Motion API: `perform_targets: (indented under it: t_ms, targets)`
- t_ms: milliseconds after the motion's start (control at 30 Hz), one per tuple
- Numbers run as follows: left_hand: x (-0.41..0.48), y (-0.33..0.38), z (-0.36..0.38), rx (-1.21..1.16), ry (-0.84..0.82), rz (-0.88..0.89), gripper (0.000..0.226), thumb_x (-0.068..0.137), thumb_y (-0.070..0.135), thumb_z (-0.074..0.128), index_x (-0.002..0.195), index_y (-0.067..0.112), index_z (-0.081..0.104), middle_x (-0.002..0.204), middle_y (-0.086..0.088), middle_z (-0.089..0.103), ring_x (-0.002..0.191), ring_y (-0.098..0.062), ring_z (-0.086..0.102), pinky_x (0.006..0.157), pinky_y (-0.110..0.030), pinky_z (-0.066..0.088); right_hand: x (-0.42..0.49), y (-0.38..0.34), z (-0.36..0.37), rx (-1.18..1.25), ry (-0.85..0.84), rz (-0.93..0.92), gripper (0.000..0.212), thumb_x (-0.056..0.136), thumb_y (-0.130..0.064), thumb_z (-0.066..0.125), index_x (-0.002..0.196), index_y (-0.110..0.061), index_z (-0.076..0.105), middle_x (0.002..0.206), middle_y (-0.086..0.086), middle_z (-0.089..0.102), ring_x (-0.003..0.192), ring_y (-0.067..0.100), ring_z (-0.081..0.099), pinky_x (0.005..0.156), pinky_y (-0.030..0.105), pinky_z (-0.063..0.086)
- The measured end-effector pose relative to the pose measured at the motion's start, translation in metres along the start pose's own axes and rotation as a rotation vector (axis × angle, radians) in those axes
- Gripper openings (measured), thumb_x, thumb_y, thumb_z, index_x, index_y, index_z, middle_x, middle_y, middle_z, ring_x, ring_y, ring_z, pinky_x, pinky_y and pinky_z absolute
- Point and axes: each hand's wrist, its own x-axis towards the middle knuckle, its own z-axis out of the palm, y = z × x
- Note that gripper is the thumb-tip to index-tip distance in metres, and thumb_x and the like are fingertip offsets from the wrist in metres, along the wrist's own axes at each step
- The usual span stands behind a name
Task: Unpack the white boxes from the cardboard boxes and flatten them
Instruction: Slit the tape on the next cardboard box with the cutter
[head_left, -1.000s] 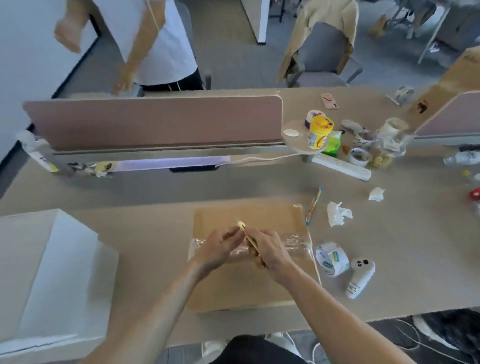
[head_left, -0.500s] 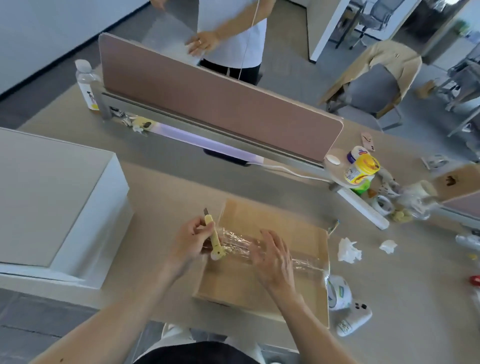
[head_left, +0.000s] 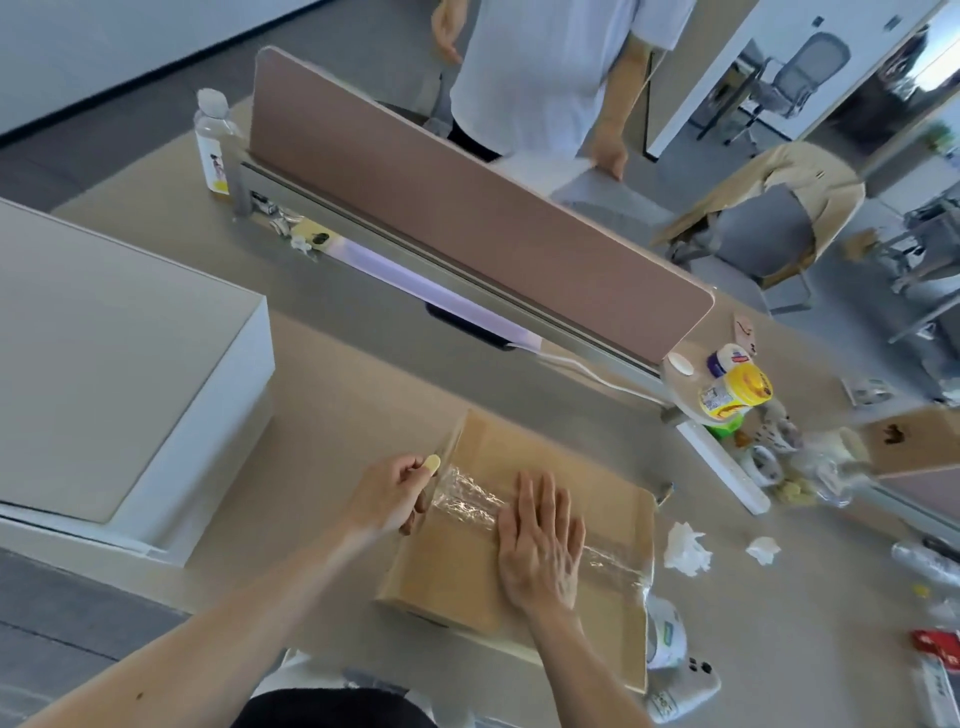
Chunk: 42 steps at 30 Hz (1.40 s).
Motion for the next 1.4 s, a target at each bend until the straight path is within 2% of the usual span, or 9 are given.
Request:
perform_targets:
  t_ms: [167, 267, 367, 533, 633, 767, 967, 1267, 1400]
  targets:
    - [0.000, -0.001, -0.005, 0.193, -0.005, 0.082, 0.036, 0.100, 0.024, 0.052, 0.076, -0.001, 0.057, 0.053, -0.004, 0.058, 0.035, -0.011, 0.046, 0.042, -0.024, 0.038, 0.002, 0.001, -0.001, 0.008, 0.011, -0.011, 0.056, 0.101, -0.054, 0.018, 0.152, -0.048, -0.004, 0.163, -0.014, -0.011, 0.151, 0.013, -0.011, 0.122, 0.040, -0.006]
    - [0.000, 0.002, -0.007, 0.382, 0.019, 0.172, 0.041, 0.098, 0.021, 0.052, 0.060, 0.006, 0.047, 0.046, 0.003, 0.046, 0.035, -0.008, 0.037, 0.043, -0.026, 0.030, 0.002, 0.001, 0.000, 0.005, 0.011, -0.009, 0.056, 0.101, -0.054, 0.016, 0.152, -0.049, -0.005, 0.163, -0.014, -0.011, 0.151, 0.012, -0.011, 0.122, 0.040, -0.006]
    - [0.002, 0.007, -0.009, 0.518, 0.009, 0.268, 0.050, 0.097, 0.022, 0.054, 0.051, 0.019, 0.036, 0.040, 0.005, 0.037, 0.037, -0.009, 0.039, 0.041, -0.021, 0.023, 0.003, 0.002, 0.000, 0.002, 0.017, -0.011, 0.055, 0.101, -0.054, 0.016, 0.152, -0.048, -0.005, 0.163, -0.014, -0.011, 0.151, 0.012, -0.011, 0.122, 0.040, -0.006]
    - [0.001, 0.011, -0.017, 0.588, -0.070, 0.336, 0.048, 0.091, 0.037, 0.043, 0.048, 0.019, 0.030, 0.038, 0.003, 0.031, 0.033, -0.013, 0.032, 0.041, -0.022, 0.022, 0.004, 0.002, 0.002, -0.001, 0.029, -0.017, 0.055, 0.100, -0.056, 0.014, 0.151, -0.049, -0.008, 0.162, -0.015, -0.012, 0.150, 0.012, -0.012, 0.122, 0.041, -0.008]
    - [0.000, 0.012, -0.021, 0.624, -0.083, 0.359, 0.048, 0.094, 0.027, 0.046, 0.049, 0.018, 0.030, 0.040, 0.005, 0.027, 0.035, -0.013, 0.024, 0.041, -0.025, 0.018, 0.004, 0.003, 0.003, -0.001, 0.034, -0.011, 0.056, 0.099, -0.057, 0.012, 0.151, -0.049, -0.006, 0.163, -0.015, -0.011, 0.151, 0.013, -0.011, 0.122, 0.042, -0.006]
    - [-0.004, 0.013, -0.022, 0.656, -0.117, 0.367, 0.047, 0.095, 0.014, 0.049, 0.050, 0.011, 0.039, 0.039, 0.004, 0.031, 0.038, -0.016, 0.033, 0.038, -0.023, 0.018, 0.004, 0.004, 0.005, -0.003, 0.042, -0.014, 0.056, 0.099, -0.057, 0.012, 0.151, -0.049, -0.005, 0.163, -0.014, -0.009, 0.151, 0.013, -0.010, 0.122, 0.042, -0.006]
    - [-0.010, 0.019, -0.023, 0.683, -0.134, 0.375, 0.045, 0.095, 0.010, 0.047, 0.051, 0.011, 0.036, 0.041, 0.001, 0.030, 0.040, -0.018, 0.034, 0.035, -0.022, 0.019, 0.005, 0.004, 0.007, -0.012, 0.044, -0.009, 0.056, 0.099, -0.058, 0.012, 0.151, -0.048, -0.006, 0.163, -0.013, -0.010, 0.151, 0.013, -0.011, 0.122, 0.042, -0.007]
    - [-0.020, 0.010, -0.024, 0.686, -0.125, 0.351, 0.050, 0.091, 0.011, 0.049, 0.048, 0.019, 0.025, 0.041, 0.006, 0.024, 0.040, -0.013, 0.020, 0.043, -0.027, 0.017, 0.004, 0.003, 0.008, -0.002, 0.065, -0.006, 0.056, 0.099, -0.058, 0.014, 0.151, -0.050, -0.005, 0.164, -0.013, -0.007, 0.151, 0.013, -0.009, 0.122, 0.041, -0.007]
    - [-0.023, 0.007, -0.024, 0.644, -0.117, 0.301, 0.049, 0.090, 0.011, 0.049, 0.047, 0.017, 0.027, 0.039, 0.005, 0.026, 0.038, -0.015, 0.025, 0.040, -0.025, 0.019, 0.003, 0.003, 0.008, 0.010, 0.072, -0.008, 0.055, 0.100, -0.056, 0.016, 0.152, -0.050, -0.003, 0.164, -0.013, -0.006, 0.151, 0.014, -0.007, 0.122, 0.042, -0.005]
